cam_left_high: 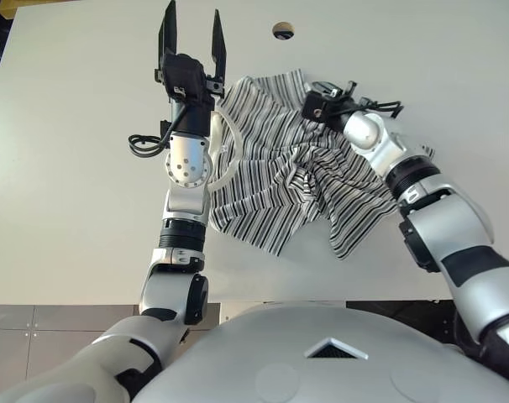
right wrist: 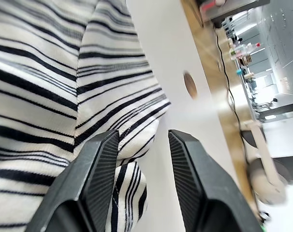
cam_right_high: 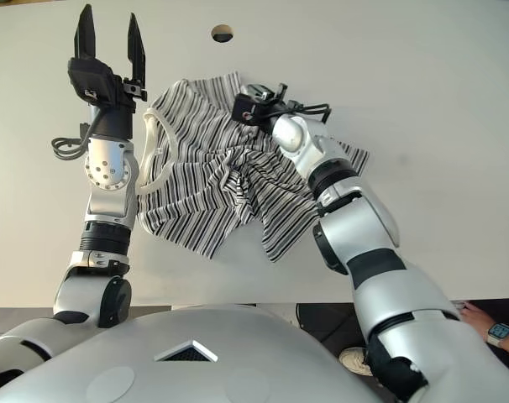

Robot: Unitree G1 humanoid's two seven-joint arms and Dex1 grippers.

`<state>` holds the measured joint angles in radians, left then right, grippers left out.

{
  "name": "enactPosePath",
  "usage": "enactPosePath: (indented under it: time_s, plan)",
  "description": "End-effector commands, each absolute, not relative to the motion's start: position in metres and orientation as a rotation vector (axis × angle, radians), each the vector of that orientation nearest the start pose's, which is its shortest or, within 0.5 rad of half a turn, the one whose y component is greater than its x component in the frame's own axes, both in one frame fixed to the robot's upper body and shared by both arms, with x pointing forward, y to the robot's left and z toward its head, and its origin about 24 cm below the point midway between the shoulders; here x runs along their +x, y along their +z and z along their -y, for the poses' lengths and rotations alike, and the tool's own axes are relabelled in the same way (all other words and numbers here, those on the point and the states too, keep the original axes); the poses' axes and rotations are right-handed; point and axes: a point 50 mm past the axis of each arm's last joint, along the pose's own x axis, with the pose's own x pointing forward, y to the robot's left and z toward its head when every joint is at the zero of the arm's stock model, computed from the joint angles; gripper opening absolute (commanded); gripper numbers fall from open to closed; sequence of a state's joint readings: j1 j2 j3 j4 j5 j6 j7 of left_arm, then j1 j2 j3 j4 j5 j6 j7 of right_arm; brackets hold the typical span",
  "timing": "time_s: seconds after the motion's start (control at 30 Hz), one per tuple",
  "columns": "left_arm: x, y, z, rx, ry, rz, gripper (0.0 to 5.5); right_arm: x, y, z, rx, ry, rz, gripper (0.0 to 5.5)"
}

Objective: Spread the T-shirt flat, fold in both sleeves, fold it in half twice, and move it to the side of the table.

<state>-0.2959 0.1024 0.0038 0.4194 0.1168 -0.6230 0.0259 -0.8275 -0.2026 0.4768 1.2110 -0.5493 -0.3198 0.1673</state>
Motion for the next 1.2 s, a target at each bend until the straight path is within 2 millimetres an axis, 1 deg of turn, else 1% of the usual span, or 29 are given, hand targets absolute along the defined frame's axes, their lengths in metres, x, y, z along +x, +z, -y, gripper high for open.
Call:
enactPosePath:
  time_s: [0.03, 0.1, 0.17, 0.27, 0.33, 0.4, 0.43, 0.47, 0.5, 0.53, 0.6, 0.73, 0.8, 0.83, 0.9, 0.97, 1.07, 1.1, 1.13, 1.2]
  plan:
    - [0.297, 0.079, -0.145, 0.216, -0.100, 0.485, 2.90, 0.360, 0.019, 0.163, -1.231, 0.644, -0.323, 1.89]
    - [0.298, 0.080, -0.141, 0.221, -0.115, 0.491, 2.90, 0.364, 0.030, 0.189, -1.262, 0.601, -0.361, 1.89]
    - [0.298, 0.081, -0.138, 0.229, -0.131, 0.496, 2.90, 0.365, 0.037, 0.210, -1.247, 0.571, -0.407, 1.89]
    - [0.298, 0.081, -0.132, 0.249, -0.159, 0.500, 2.90, 0.359, 0.039, 0.237, -1.186, 0.523, -0.500, 1.89]
    - [0.297, 0.080, -0.127, 0.286, -0.199, 0.501, 2.90, 0.351, 0.037, 0.262, -1.153, 0.453, -0.581, 1.89]
    - [0.297, 0.074, -0.120, 0.357, -0.304, 0.461, 2.90, 0.344, 0.038, 0.287, -1.150, 0.361, -0.642, 1.89]
    - [0.296, 0.068, -0.115, 0.406, -0.372, 0.422, 2.90, 0.341, 0.039, 0.295, -1.153, 0.326, -0.656, 1.89]
    - [0.294, 0.059, -0.108, 0.493, -0.464, 0.373, 2.90, 0.341, 0.043, 0.299, -1.144, 0.303, -0.649, 1.89]
    - [0.292, 0.051, -0.104, 0.571, -0.542, 0.330, 2.90, 0.343, 0.046, 0.299, -1.128, 0.290, -0.628, 1.89]
    - [0.289, 0.042, -0.102, 0.661, -0.613, 0.287, 2.90, 0.349, 0.053, 0.295, -1.116, 0.285, -0.572, 1.89]
    - [0.283, 0.033, -0.101, 0.787, -0.720, 0.236, 2.90, 0.360, 0.068, 0.281, -1.086, 0.290, -0.445, 1.89]
    - [0.274, 0.028, -0.102, 0.972, -0.854, 0.197, 2.90, 0.375, 0.093, 0.251, -1.032, 0.344, -0.213, 1.89]
    - [0.270, 0.023, -0.103, 1.081, -0.923, 0.166, 2.90, 0.379, 0.107, 0.233, -1.009, 0.379, -0.085, 1.89]
    - [0.271, 0.018, -0.106, 1.168, -0.941, 0.136, 2.90, 0.379, 0.113, 0.223, -0.998, 0.401, -0.023, 1.89]
    - [0.274, 0.010, -0.113, 1.340, -0.954, 0.091, 2.90, 0.376, 0.118, 0.210, -0.983, 0.435, 0.047, 1.89]
    - [0.278, 0.005, -0.121, 1.514, -0.951, 0.074, 2.90, 0.373, 0.120, 0.202, -0.975, 0.455, 0.075, 1.89]
    - [0.293, 0.004, -0.136, 1.846, -0.921, 0.076, 2.90, 0.370, 0.120, 0.195, -0.956, 0.458, 0.094, 1.89]
    - [0.297, 0.004, -0.139, 1.908, -0.912, 0.078, 2.90, 0.369, 0.120, 0.194, -0.952, 0.455, 0.095, 1.89]
    - [0.304, 0.007, -0.152, 1.971, -0.889, 0.062, 2.90, 0.368, 0.119, 0.193, -0.945, 0.452, 0.096, 1.89]
    - [0.310, 0.011, -0.175, 2.055, -0.843, 0.018, 2.90, 0.367, 0.117, 0.189, -0.934, 0.452, 0.100, 1.89]
